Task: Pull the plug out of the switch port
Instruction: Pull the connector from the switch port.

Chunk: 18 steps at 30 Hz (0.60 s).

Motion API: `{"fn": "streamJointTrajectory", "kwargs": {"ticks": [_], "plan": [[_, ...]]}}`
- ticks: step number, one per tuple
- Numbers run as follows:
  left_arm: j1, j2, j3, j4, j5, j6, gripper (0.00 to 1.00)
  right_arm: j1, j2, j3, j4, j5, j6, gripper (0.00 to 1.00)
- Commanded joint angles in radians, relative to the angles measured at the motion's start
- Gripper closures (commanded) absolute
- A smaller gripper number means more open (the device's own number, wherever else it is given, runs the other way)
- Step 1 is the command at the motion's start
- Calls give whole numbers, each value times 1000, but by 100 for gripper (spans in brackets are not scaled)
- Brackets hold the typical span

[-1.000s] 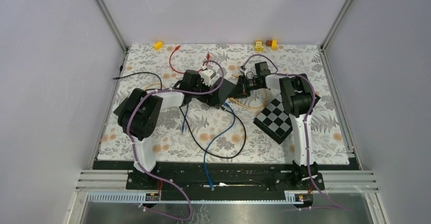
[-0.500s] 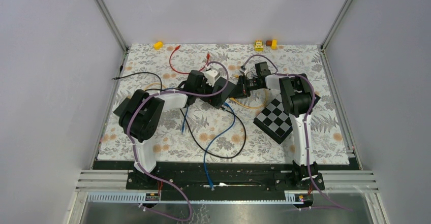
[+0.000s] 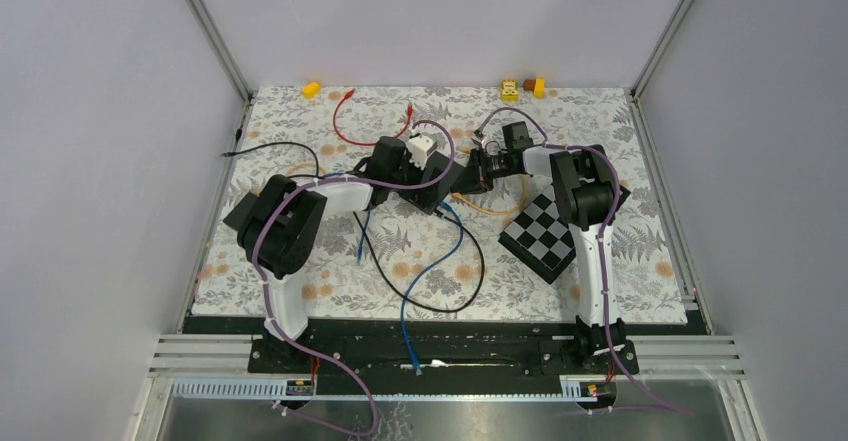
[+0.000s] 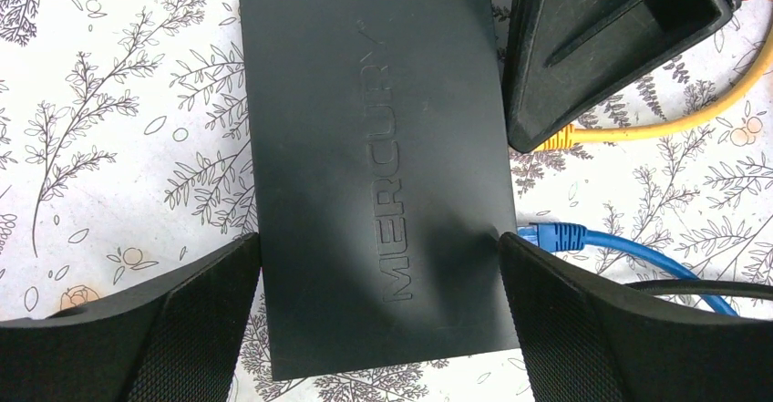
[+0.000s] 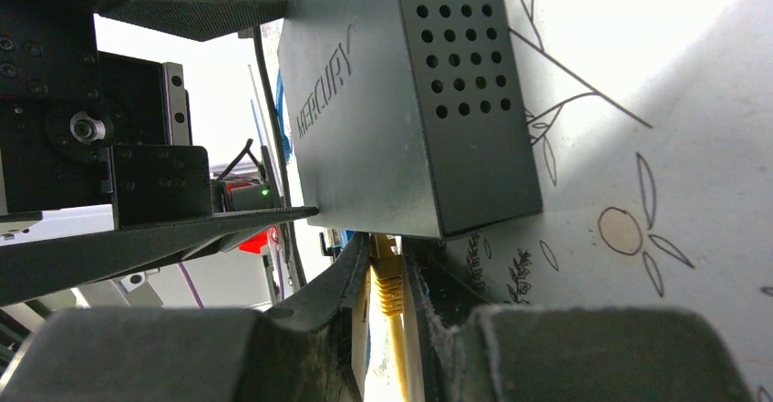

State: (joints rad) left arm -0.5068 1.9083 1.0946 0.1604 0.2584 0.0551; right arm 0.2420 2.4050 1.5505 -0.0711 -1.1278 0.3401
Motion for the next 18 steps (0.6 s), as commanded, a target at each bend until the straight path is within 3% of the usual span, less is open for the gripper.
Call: {"fn": "streamJointTrajectory", "kwargs": {"ticks": [1, 4, 12, 18], "plan": [[-54, -1, 31, 83, 115, -28, 1, -1, 29, -28, -58, 167, -75, 100], [-58, -27, -6, 141, 112, -32, 1, -1, 27, -26, -59, 166, -75, 100], [-106, -86, -52, 197, -101, 49, 1, -2, 31, -27, -61, 169, -79, 100], [-129, -89, -48, 179, -122, 85, 1, -2, 36, -22, -66, 168, -80, 100]]}}
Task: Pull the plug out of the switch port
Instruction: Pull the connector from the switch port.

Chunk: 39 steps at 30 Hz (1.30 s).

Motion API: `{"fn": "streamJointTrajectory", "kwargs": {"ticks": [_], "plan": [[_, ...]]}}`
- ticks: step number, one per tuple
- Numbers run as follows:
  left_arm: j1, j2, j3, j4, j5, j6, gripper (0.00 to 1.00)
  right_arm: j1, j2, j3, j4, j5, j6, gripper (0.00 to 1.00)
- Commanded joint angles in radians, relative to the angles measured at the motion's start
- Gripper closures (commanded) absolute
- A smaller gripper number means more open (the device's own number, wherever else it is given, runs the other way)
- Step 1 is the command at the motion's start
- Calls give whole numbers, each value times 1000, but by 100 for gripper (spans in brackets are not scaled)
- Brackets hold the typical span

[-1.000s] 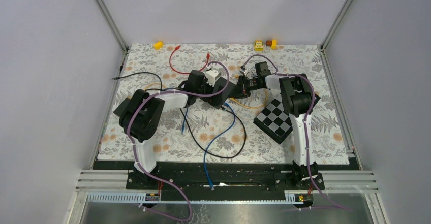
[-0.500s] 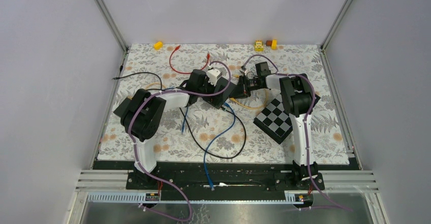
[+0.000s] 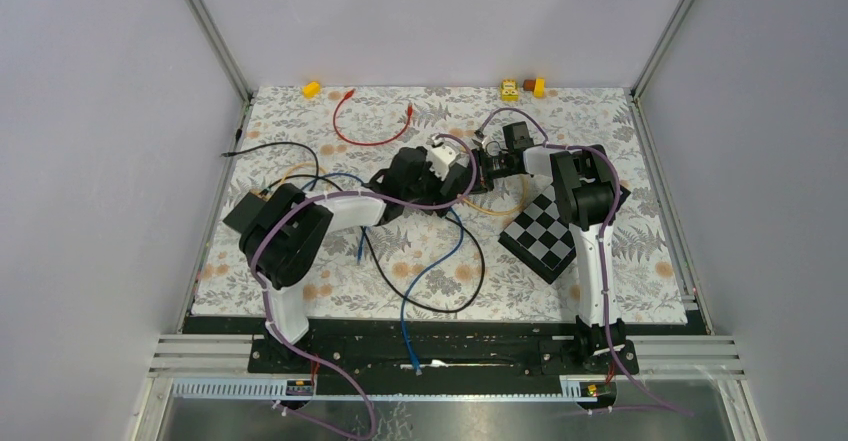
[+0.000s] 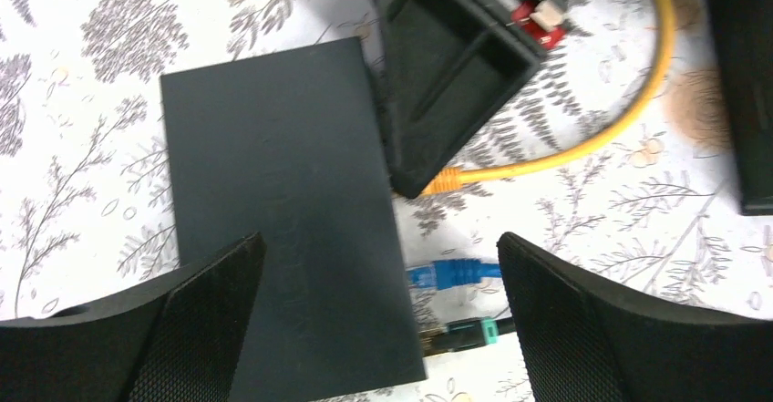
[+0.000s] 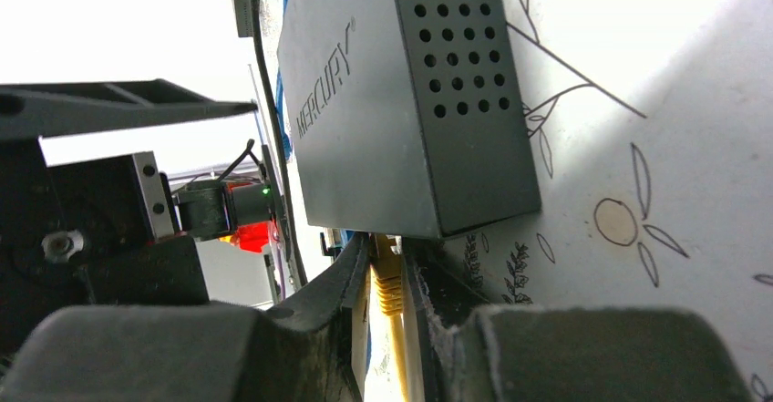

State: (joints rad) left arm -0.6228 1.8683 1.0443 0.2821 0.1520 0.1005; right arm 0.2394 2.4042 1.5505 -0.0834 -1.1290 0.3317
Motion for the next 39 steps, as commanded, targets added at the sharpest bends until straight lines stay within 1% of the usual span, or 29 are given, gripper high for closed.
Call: {"fn": "streamJointTrajectory", "kwargs": {"ticks": [1, 3, 6, 8, 14, 18, 23, 26, 30, 33, 35, 39], "plan": [[-15, -53, 0, 56, -20, 44, 1, 1, 38, -19, -56, 170, -72, 100], [-19, -58, -6, 68, -29, 58, 1, 1, 37, -18, -58, 167, -72, 100], [-24, -40, 24, 24, -79, 76, 1, 1, 36, -17, -59, 169, -73, 100], [-24, -32, 24, 24, -98, 88, 1, 1, 36, -17, -58, 167, -74, 100], [-29, 21, 56, -20, -109, 114, 1, 1, 39, -15, -59, 164, -72, 100], [-43, 62, 85, -59, -191, 127, 1, 1, 38, -13, -68, 167, -78, 100], [-44, 80, 86, -61, -251, 137, 2, 1, 32, -10, -81, 170, -93, 100], [-44, 94, 90, -60, -270, 136, 5, 1, 32, 9, -130, 183, -129, 100], [-44, 109, 110, -105, -275, 102, 11, 1, 50, 74, -239, 176, -203, 100], [-44, 115, 107, -110, -282, 79, 17, 1, 60, 93, -260, 160, -212, 100], [-44, 117, 109, -129, -290, 46, 19, 1, 56, 77, -235, 152, -174, 100], [-45, 132, 108, -128, -299, -9, 25, 6, 9, -56, -28, 134, -34, 100]]}}
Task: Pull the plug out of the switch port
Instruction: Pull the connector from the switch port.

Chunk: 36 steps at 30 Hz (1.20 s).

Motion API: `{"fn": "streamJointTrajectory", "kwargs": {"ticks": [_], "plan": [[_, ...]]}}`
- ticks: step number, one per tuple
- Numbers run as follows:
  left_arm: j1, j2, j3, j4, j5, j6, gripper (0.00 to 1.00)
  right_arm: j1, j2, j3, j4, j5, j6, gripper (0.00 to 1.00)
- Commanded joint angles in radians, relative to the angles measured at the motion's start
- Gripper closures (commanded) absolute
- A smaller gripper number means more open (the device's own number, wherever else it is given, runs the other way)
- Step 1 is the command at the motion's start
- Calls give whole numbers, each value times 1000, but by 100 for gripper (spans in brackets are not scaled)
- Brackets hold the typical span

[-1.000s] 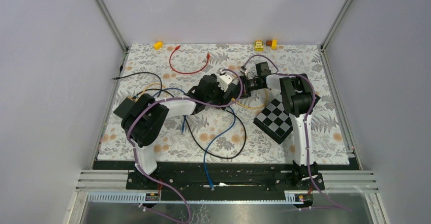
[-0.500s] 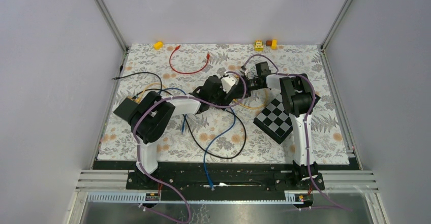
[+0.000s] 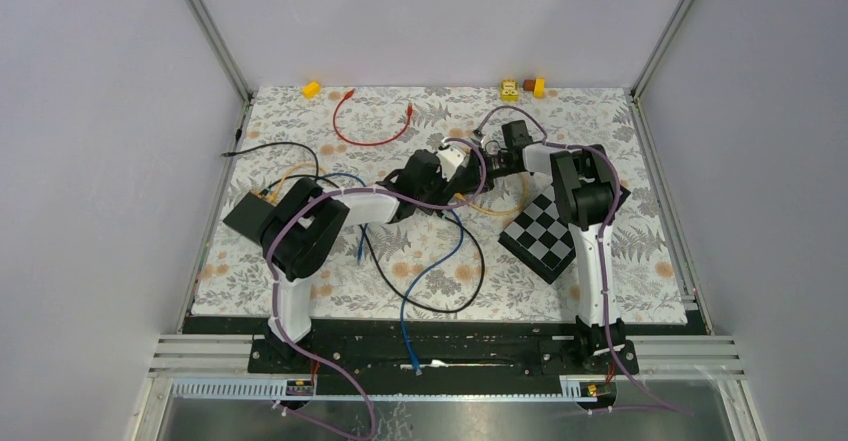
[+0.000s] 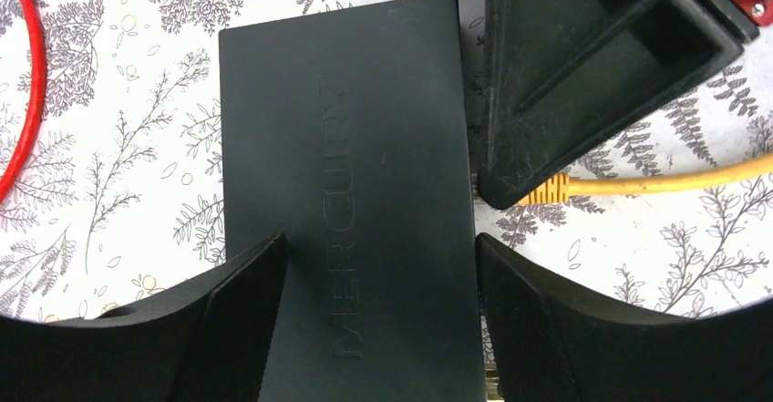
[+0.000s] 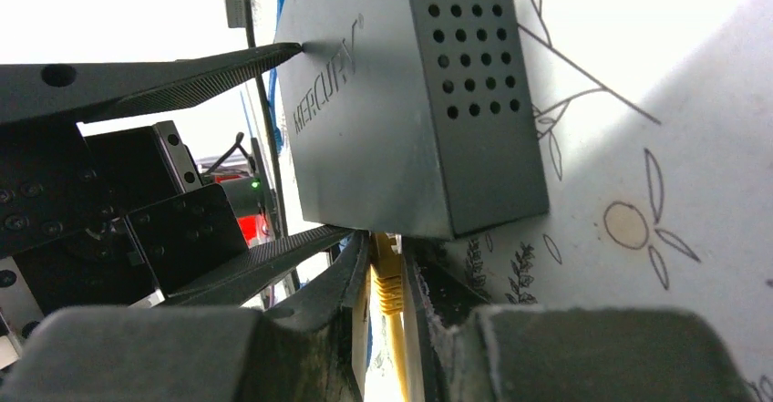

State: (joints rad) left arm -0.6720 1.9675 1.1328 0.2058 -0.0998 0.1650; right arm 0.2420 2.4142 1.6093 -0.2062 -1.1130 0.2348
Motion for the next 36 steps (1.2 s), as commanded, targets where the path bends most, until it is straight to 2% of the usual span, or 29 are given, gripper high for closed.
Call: {"fn": "streamJointTrajectory", "kwargs": {"ticks": [1, 4, 12, 15, 21, 27, 32, 36], "plan": [[5, 44, 27, -69, -50, -94, 26, 4, -6, -132, 122, 117, 77, 100], [5, 53, 24, -68, -55, -104, 28, 2, -3, -119, 103, 128, 50, 100], [5, 56, 8, -65, -44, -121, 29, -11, 52, 41, -165, 152, -147, 100], [5, 54, 3, -54, -43, -124, 29, -9, 46, 4, -124, 131, -100, 100], [6, 54, 0, -50, -51, -135, 29, -7, -7, -128, 88, 104, 46, 100], [5, 53, -9, -47, -40, -142, 30, -12, 13, -48, -50, 140, -80, 100], [6, 43, -10, -53, -19, -149, 29, -13, 19, -5, -103, 136, -115, 100], [9, 9, -5, -60, 28, -142, 25, -17, -19, 15, -145, 143, -156, 100]]}}
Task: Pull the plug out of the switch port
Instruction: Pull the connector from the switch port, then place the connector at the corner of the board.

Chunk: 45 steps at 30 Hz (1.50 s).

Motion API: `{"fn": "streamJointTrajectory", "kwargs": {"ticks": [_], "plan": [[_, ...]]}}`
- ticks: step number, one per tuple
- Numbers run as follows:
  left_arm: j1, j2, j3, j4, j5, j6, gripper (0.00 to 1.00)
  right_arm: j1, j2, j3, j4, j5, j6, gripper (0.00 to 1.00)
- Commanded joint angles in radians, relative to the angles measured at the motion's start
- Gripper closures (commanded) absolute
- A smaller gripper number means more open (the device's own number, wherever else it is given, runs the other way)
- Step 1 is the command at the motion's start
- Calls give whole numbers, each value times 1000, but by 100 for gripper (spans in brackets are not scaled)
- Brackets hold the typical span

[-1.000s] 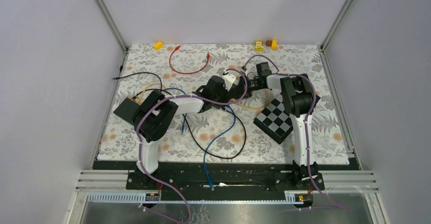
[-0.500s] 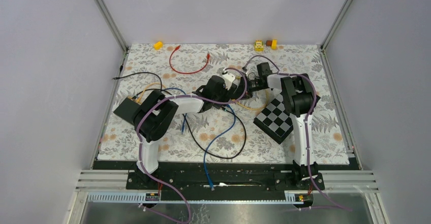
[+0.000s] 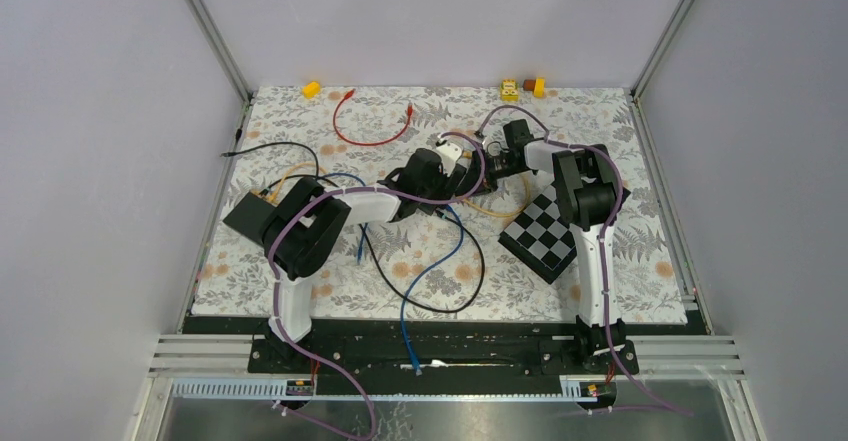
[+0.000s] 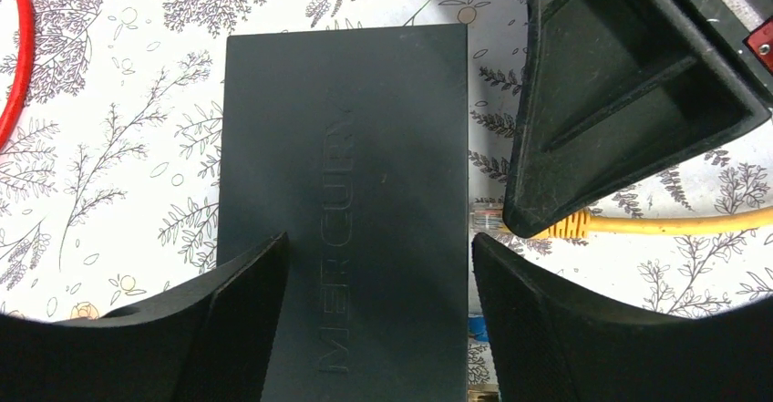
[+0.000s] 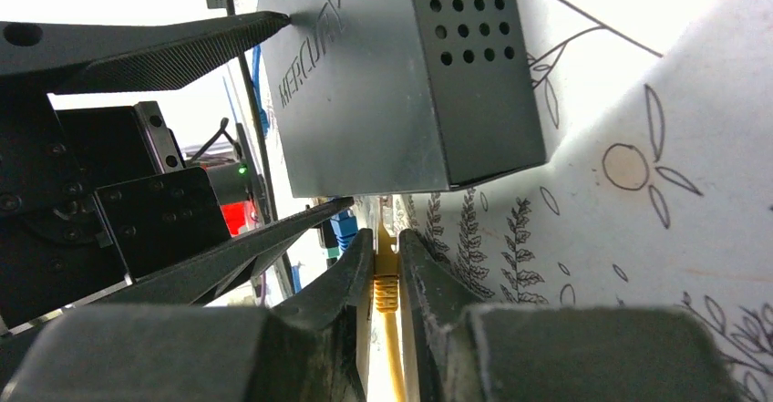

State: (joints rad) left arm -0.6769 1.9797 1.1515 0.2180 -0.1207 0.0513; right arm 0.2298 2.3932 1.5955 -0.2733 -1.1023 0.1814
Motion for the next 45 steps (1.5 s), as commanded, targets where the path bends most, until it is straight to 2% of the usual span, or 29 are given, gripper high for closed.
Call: {"fn": "streamJointTrajectory", "kwargs": {"ticks": [1, 11, 25, 37, 45], "plan": [[15, -15, -27, -65, 61, -24, 23, -5, -8, 30, -87, 133, -113, 100], [53, -107, -9, -92, 255, -18, 9, -24, -119, 72, -166, 165, -177, 100], [112, -235, -44, -77, 291, -19, 3, -28, -174, 311, -267, 228, -219, 100], [135, -303, -79, -90, 256, 12, 1, -27, -15, 705, -293, 392, -188, 100], [141, -321, -98, -92, 240, 24, 1, -26, 70, 714, -276, 613, -222, 100]]}}
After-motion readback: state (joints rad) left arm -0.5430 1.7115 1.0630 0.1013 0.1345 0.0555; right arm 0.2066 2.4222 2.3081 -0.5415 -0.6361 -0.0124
